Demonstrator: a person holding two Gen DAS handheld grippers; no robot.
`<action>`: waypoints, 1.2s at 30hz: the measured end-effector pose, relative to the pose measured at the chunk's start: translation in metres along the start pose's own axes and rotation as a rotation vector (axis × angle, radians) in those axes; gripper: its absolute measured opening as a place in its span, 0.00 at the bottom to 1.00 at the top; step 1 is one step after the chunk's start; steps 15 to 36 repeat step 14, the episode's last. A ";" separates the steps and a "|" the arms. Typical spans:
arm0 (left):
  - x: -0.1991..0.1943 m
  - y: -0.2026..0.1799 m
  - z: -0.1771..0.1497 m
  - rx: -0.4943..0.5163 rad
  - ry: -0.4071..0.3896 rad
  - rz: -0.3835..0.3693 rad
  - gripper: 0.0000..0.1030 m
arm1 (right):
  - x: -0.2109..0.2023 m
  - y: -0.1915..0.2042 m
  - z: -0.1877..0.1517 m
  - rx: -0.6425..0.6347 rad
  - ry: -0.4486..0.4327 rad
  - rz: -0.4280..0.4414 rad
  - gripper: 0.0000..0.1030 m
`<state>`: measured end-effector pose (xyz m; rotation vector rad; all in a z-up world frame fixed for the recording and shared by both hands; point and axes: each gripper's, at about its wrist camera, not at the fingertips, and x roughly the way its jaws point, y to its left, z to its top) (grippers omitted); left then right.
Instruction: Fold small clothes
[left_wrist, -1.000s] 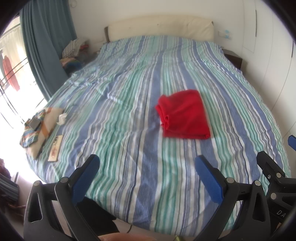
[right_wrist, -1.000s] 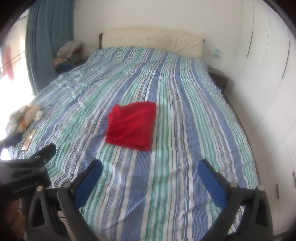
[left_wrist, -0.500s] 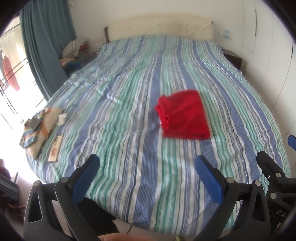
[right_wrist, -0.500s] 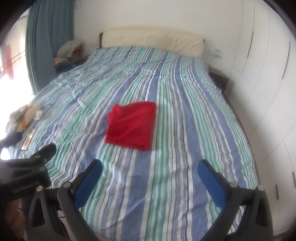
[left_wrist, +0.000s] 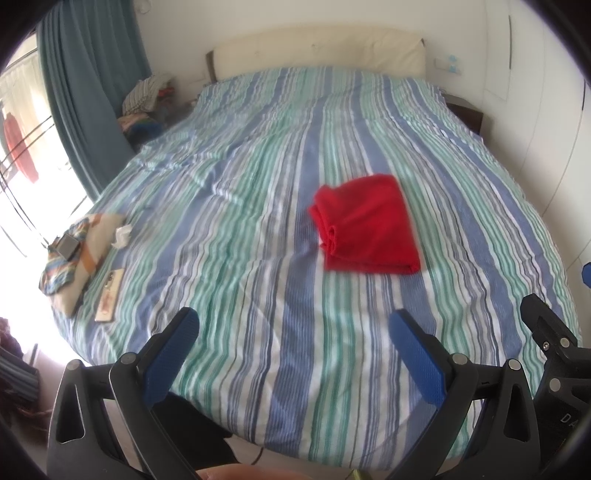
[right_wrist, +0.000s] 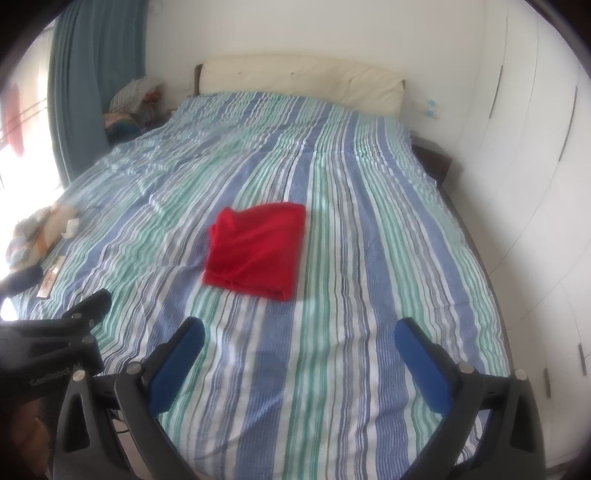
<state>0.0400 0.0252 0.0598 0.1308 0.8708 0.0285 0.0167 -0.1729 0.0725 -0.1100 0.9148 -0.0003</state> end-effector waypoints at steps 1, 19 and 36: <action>0.000 0.000 0.000 0.002 0.000 0.000 1.00 | 0.000 -0.001 0.000 0.002 0.001 0.000 0.98; -0.002 -0.004 -0.002 0.025 -0.015 -0.015 1.00 | 0.004 -0.008 0.001 0.009 0.009 0.002 0.98; -0.002 -0.004 -0.002 0.025 -0.015 -0.015 1.00 | 0.004 -0.008 0.001 0.009 0.009 0.002 0.98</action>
